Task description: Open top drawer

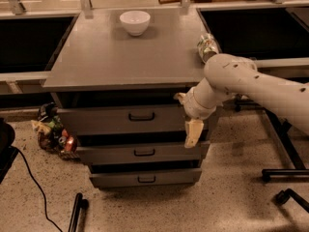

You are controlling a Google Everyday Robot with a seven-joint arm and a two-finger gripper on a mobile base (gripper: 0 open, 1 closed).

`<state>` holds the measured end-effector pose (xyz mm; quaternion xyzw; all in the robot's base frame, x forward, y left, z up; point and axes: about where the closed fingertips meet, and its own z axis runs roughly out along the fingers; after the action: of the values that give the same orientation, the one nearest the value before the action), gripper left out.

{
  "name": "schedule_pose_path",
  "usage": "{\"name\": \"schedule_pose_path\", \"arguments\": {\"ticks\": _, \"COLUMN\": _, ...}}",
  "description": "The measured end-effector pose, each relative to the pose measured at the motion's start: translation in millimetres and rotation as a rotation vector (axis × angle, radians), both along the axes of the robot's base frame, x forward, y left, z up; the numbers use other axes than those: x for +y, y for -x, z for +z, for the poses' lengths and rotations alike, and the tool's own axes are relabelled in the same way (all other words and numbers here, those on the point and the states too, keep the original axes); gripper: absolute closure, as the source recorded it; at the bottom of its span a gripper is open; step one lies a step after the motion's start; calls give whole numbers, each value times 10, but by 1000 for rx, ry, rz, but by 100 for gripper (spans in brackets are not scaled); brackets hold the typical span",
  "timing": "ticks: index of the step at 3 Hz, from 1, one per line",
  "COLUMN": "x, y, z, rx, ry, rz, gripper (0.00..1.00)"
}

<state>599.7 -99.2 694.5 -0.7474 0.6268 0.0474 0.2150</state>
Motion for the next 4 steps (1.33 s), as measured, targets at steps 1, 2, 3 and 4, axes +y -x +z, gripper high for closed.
{"name": "schedule_pose_path", "arguments": {"ticks": 1, "x": 114, "y": -165, "z": -198, "rx": 7, "ry": -9, "rz": 1, "gripper": 0}}
{"name": "schedule_pose_path", "arguments": {"ticks": 2, "x": 208, "y": -116, "z": -340, "rx": 24, "ry": -17, "rz": 12, "gripper": 19}}
{"name": "schedule_pose_path", "arguments": {"ticks": 3, "x": 209, "y": 24, "z": -316, "rx": 28, "ry": -33, "rz": 1, "gripper": 43}}
{"name": "schedule_pose_path", "arguments": {"ticks": 4, "x": 116, "y": 187, "z": -256, "rx": 33, "ry": -34, "rz": -16, "gripper": 66}}
